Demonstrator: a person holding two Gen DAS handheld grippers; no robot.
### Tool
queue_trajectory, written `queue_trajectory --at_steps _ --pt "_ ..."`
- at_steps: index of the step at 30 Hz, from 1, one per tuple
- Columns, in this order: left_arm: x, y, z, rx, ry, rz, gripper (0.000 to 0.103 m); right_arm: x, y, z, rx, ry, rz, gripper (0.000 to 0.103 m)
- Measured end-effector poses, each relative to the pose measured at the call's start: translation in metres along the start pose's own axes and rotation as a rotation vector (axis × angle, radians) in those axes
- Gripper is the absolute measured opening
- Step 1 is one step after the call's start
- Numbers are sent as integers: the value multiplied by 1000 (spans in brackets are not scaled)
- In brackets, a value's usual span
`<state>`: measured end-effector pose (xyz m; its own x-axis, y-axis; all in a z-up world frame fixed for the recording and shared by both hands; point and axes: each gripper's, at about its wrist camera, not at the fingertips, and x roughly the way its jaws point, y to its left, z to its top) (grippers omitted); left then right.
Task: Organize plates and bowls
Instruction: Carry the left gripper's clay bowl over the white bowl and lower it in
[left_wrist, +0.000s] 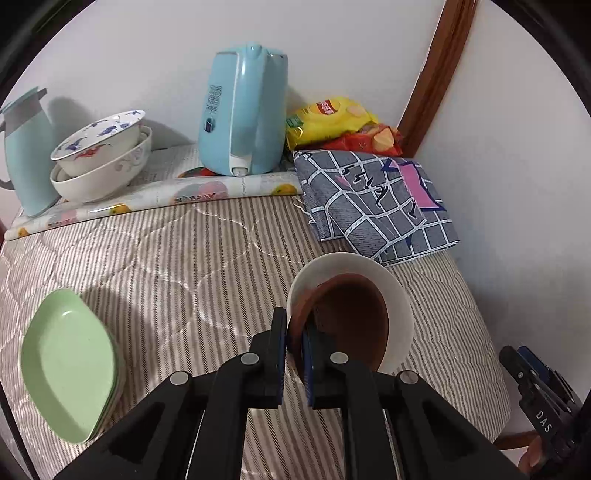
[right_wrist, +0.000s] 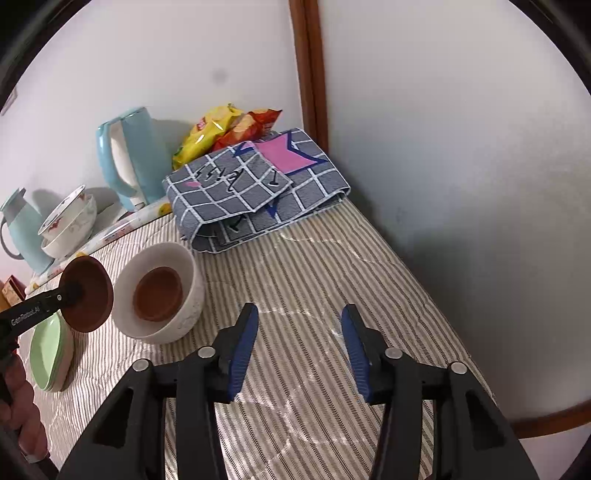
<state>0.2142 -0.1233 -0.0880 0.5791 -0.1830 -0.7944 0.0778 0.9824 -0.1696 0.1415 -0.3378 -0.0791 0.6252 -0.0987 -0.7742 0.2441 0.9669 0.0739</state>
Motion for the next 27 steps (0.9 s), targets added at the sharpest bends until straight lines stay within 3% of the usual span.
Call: queue_trajectory --at_steps 15,27 --pt "50 -16 9 16 76 -22 8 26 -9 2 26 43 -21 48" --pt "66 -19 10 7 103 -43 8 31 -9 0 25 60 -21 48"
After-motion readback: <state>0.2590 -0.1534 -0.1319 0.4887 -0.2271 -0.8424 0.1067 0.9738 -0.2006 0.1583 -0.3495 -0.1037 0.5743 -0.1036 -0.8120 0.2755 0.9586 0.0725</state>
